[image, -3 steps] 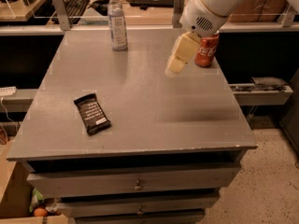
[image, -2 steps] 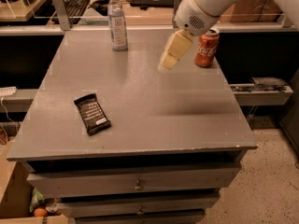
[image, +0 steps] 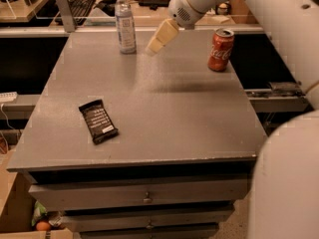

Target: Move blue plastic bottle near rxbar chocolate

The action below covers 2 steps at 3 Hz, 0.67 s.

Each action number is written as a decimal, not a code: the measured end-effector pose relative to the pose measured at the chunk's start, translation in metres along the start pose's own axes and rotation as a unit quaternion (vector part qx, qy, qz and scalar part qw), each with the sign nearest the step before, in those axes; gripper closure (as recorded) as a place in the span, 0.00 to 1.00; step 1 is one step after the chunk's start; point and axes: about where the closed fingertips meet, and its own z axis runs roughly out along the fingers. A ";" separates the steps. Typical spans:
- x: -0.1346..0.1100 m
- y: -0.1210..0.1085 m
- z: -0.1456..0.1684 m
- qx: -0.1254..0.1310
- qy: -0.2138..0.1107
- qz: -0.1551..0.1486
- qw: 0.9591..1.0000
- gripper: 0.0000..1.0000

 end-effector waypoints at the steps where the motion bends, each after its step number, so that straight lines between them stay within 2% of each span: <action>1: -0.025 -0.026 0.041 0.008 -0.041 0.035 0.999 0.00; 2: -0.047 -0.042 0.072 0.013 -0.085 0.069 0.994 0.00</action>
Offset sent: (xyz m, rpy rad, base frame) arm 0.1238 0.0929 -0.0053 0.3936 -0.0383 -0.1417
